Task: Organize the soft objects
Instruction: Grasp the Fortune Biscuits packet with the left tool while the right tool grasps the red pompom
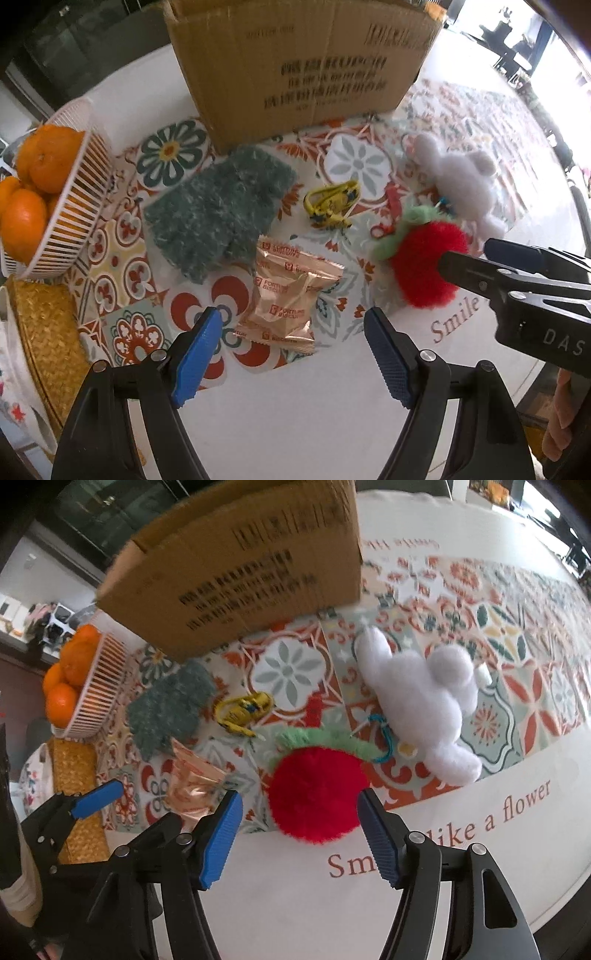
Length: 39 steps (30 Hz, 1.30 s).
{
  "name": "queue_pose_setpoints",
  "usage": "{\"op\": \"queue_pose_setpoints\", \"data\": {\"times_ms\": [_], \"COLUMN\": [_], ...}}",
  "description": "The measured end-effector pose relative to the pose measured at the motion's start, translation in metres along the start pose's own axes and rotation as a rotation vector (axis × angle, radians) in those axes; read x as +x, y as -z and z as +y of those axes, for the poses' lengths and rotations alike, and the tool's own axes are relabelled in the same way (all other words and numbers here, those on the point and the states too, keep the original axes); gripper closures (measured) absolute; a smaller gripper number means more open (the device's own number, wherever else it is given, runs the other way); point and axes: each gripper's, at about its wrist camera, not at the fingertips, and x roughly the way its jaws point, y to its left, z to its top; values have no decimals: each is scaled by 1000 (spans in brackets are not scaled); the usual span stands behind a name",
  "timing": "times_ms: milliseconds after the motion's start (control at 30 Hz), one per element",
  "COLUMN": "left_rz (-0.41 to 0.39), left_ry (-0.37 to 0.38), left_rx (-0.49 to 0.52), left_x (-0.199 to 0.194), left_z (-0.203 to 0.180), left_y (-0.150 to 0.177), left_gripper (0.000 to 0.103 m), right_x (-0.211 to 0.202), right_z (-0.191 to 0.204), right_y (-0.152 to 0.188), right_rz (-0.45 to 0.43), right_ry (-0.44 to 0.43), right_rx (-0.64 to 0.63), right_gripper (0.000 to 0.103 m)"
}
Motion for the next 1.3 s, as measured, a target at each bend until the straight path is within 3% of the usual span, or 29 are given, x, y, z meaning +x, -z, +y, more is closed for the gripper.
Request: {"op": "queue_pose_setpoints", "data": {"times_ms": [300,667,900,1000,1067,1300], "left_rz": [68,118,79,64,56,26], "left_ry": [14,31,11,27,42,82], "left_rx": [-2,-76,-136,-169,-186,-232], "left_x": [36,73,79,76,74,58], "left_z": [3,4,5,14,20,16], "left_y": [-6,-16,-15,-13,-12,7], "left_gripper": [25,42,54,55,57,57], "right_x": [33,65,73,73,73,62], "right_z": [-6,-10,-12,-9,-5,-1], "right_y": [-3,-11,-11,-10,-7,1], "right_rz": [83,152,161,149,144,116], "right_ry": [15,22,29,37,32,-19], "right_rx": [17,38,38,16,8,-6], "right_gripper": [37,37,37,44,56,62]}}
